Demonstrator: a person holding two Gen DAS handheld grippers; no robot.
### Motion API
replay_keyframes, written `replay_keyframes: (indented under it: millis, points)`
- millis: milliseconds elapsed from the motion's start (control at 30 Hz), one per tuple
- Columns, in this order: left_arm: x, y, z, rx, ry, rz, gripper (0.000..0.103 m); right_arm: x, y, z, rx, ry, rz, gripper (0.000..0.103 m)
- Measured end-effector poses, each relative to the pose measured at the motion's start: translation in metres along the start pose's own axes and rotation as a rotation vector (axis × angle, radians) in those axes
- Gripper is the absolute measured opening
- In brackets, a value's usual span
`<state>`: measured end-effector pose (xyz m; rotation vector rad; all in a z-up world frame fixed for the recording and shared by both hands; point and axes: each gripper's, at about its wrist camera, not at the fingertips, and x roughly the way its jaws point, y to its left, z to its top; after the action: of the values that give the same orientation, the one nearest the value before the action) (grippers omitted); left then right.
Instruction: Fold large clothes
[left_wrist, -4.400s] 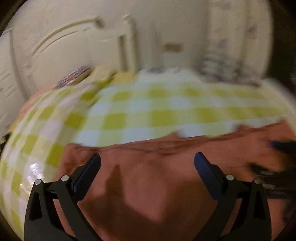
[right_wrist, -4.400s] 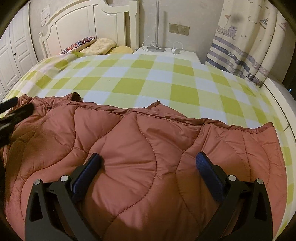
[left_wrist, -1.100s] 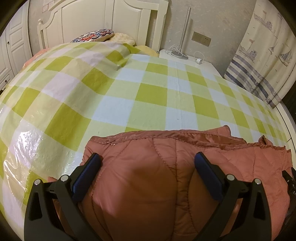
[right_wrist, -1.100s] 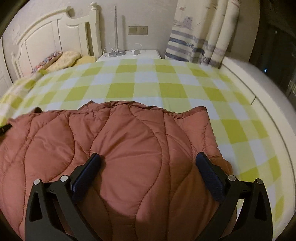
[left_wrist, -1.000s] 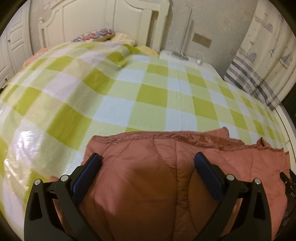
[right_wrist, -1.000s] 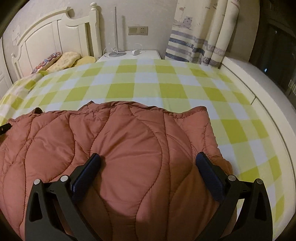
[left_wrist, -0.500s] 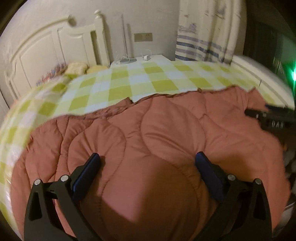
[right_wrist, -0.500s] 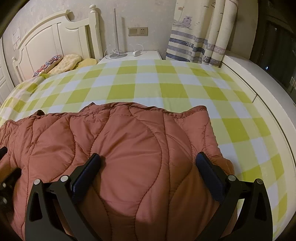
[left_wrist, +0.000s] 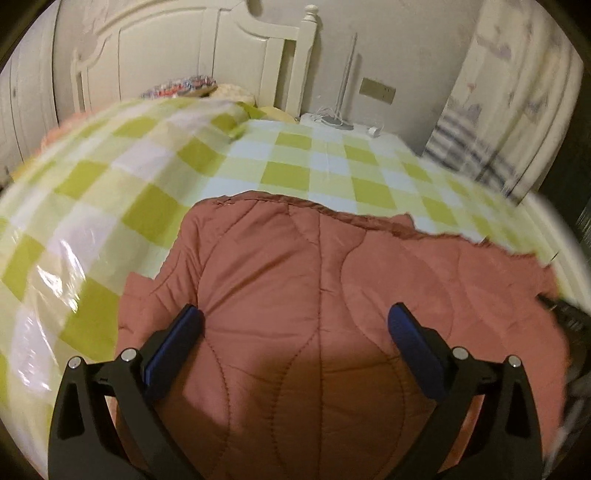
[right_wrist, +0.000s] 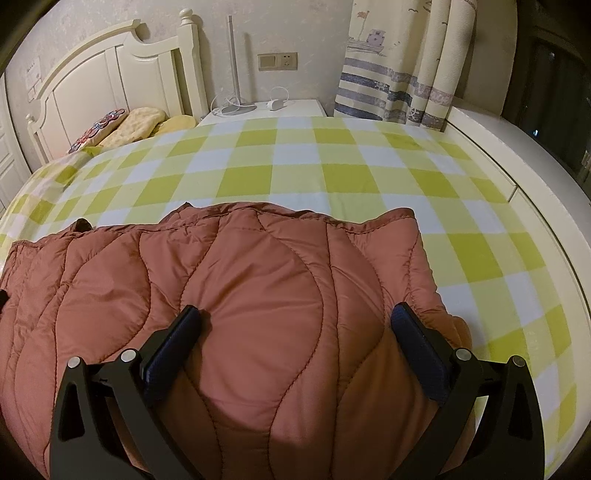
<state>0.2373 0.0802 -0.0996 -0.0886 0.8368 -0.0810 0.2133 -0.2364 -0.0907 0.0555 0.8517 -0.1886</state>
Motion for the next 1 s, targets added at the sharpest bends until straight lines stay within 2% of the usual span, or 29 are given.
replay_keyframes:
  millis: [133,200,300,400,467,500,533,567,600,867,933,1000]
  points:
    - [-0.005,0.004,0.003,-0.032,-0.011,0.001,0.101,-0.007,-0.005,0.000,0.024,0.001,0.041,0.098]
    - [-0.020,0.004,0.003,-0.048,-0.038,0.018,0.101,-0.027,-0.001,-0.004,0.028,-0.051,0.057,0.098]
    - [-0.055,-0.018,0.001,0.013,-0.121,0.003,0.101,-0.071,0.027,-0.018,-0.051,-0.161,0.136,0.098]
    - [-0.075,-0.052,-0.005,0.105,-0.172,-0.041,0.101,-0.091,0.062,-0.035,-0.181,-0.188,0.189,0.098]
    - [-0.069,-0.073,-0.014,0.172,-0.162,-0.042,0.101,-0.083,0.092,-0.051,-0.284,-0.137,0.194,0.098]
    - [-0.054,-0.086,-0.023,0.227,-0.129,-0.010,0.101,-0.073,0.103,-0.059,-0.326,-0.097,0.187,0.098]
    - [-0.041,-0.094,-0.030,0.260,-0.090,0.014,0.101,-0.062,0.111,-0.068,-0.348,-0.089,0.160,0.099]
    - [-0.024,-0.100,-0.039,0.291,-0.054,0.041,0.101,-0.059,0.111,-0.073,-0.335,-0.118,0.167,0.099]
    - [-0.018,-0.100,-0.045,0.298,-0.072,0.044,0.101,-0.057,0.108,-0.073,-0.320,-0.117,0.179,0.099]
    - [-0.027,-0.075,-0.039,0.200,-0.039,-0.041,0.101,-0.064,0.092,-0.067,-0.273,-0.089,0.186,0.098]
    - [-0.044,-0.057,-0.038,0.123,-0.075,-0.066,0.101,-0.073,0.070,-0.064,-0.200,-0.110,0.172,0.098]
    - [-0.052,-0.038,-0.037,0.066,-0.097,-0.046,0.101,-0.077,0.035,-0.063,-0.099,-0.137,0.127,0.098]
